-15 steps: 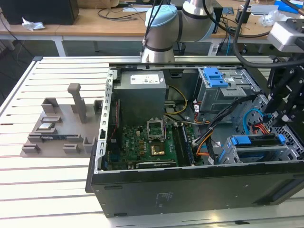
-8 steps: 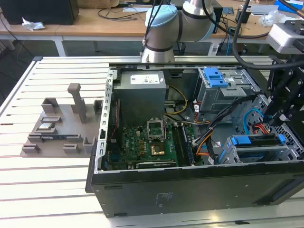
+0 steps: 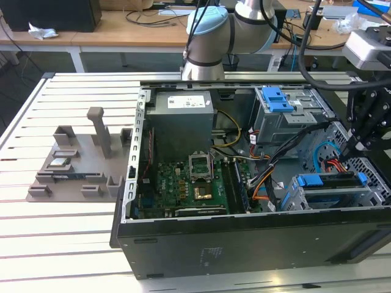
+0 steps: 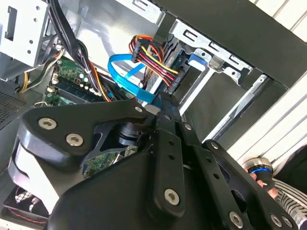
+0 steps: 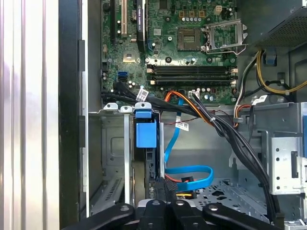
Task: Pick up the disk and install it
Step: 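Insert the second disk wire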
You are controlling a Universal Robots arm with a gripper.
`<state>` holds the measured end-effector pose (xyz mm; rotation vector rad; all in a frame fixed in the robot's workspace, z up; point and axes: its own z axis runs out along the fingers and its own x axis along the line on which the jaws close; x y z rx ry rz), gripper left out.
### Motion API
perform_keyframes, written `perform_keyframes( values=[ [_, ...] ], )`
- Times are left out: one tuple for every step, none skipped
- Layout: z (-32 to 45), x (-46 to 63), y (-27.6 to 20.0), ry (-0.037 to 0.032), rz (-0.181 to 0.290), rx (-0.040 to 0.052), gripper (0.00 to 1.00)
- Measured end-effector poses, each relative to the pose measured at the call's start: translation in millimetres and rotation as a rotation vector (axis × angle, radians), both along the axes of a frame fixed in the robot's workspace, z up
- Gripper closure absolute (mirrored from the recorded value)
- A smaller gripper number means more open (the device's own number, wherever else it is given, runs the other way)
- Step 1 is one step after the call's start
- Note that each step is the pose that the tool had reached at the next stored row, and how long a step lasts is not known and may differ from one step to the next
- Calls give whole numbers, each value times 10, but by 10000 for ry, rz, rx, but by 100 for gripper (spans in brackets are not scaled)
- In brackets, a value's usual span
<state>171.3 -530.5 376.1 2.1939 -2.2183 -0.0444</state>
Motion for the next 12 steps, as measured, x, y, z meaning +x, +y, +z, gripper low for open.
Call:
perform_keyframes(
  values=[
    [-15, -3, -7, 0, 1, -2, 89],
    [-32, -7, -13, 0, 1, -3, 89],
    [-49, -10, -23, 0, 1, -4, 89],
    [-67, -18, -41, 0, 1, -3, 89],
    [-80, -26, -55, 0, 1, -2, 89],
    [-91, -31, -67, 0, 1, -1, 89],
    [-105, -35, -78, 0, 2, -1, 89],
    [-126, -36, -85, 0, 2, -3, 89],
    [-140, -37, -87, 0, 2, -3, 89],
    [-152, -38, -92, 0, 1, -4, 89],
    [-159, -38, -98, 0, 1, -3, 89],
    [-165, -39, -104, 0, 1, -3, 89]
  ],
)
